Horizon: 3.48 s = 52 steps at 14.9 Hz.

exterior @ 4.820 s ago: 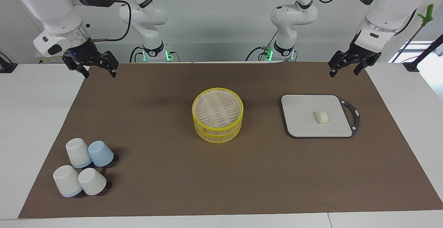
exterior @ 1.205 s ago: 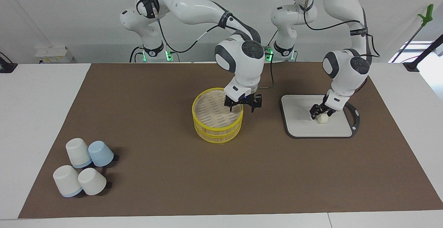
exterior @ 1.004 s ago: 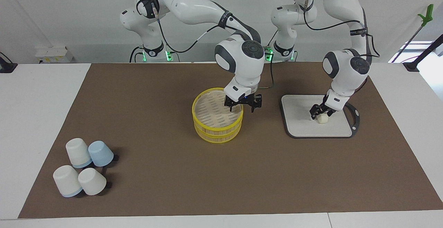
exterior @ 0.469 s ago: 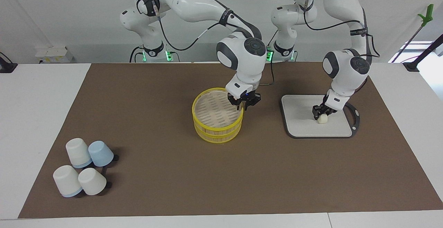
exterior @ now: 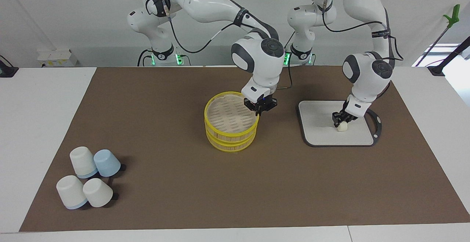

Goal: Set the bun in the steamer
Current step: 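Grasp the bun with the left gripper while the right gripper grips the lid, then lift the lid off with the right gripper while the left gripper lifts the bun, then carry the bun with the left gripper into the open steamer basket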

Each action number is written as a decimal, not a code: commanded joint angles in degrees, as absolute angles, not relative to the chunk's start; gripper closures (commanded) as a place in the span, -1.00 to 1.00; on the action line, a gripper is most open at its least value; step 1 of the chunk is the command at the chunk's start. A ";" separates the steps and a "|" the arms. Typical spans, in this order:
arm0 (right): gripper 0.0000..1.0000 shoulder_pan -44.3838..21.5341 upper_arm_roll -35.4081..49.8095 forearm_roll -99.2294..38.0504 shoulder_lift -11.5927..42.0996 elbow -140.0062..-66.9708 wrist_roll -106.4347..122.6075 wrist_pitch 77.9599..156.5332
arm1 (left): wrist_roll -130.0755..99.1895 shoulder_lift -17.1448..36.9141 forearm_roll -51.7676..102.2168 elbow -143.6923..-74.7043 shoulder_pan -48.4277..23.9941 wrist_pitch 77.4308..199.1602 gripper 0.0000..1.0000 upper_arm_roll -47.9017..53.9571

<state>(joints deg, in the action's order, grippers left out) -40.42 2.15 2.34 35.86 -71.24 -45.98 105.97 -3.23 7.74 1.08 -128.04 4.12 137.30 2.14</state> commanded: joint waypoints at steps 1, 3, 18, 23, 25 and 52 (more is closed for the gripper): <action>1.00 -39.64 2.28 3.08 32.96 -71.73 -45.00 102.22 | -2.90 7.56 1.23 -126.31 4.66 135.98 0.42 2.46; 1.00 -39.38 2.37 2.37 30.77 -71.02 -43.16 101.95 | -2.99 8.00 1.23 -123.76 4.57 132.64 0.42 2.37; 1.00 -26.38 1.67 0.53 19.69 -71.54 -27.86 95.36 | -25.90 8.78 2.19 -109.35 -8.77 118.31 0.40 2.90; 1.00 -20.40 1.67 0.26 19.51 -71.81 -22.86 95.36 | -42.60 12.73 3.42 -98.11 -20.81 112.24 0.40 2.90; 1.00 -18.20 1.84 -0.52 19.51 -71.98 -20.58 93.53 | -46.91 14.76 7.27 -94.06 -25.29 112.50 0.39 2.90; 1.00 -15.21 1.85 -5.98 17.67 -75.76 -15.82 91.41 | -57.39 28.48 2.11 -91.50 -37.88 119.44 -1.00 2.46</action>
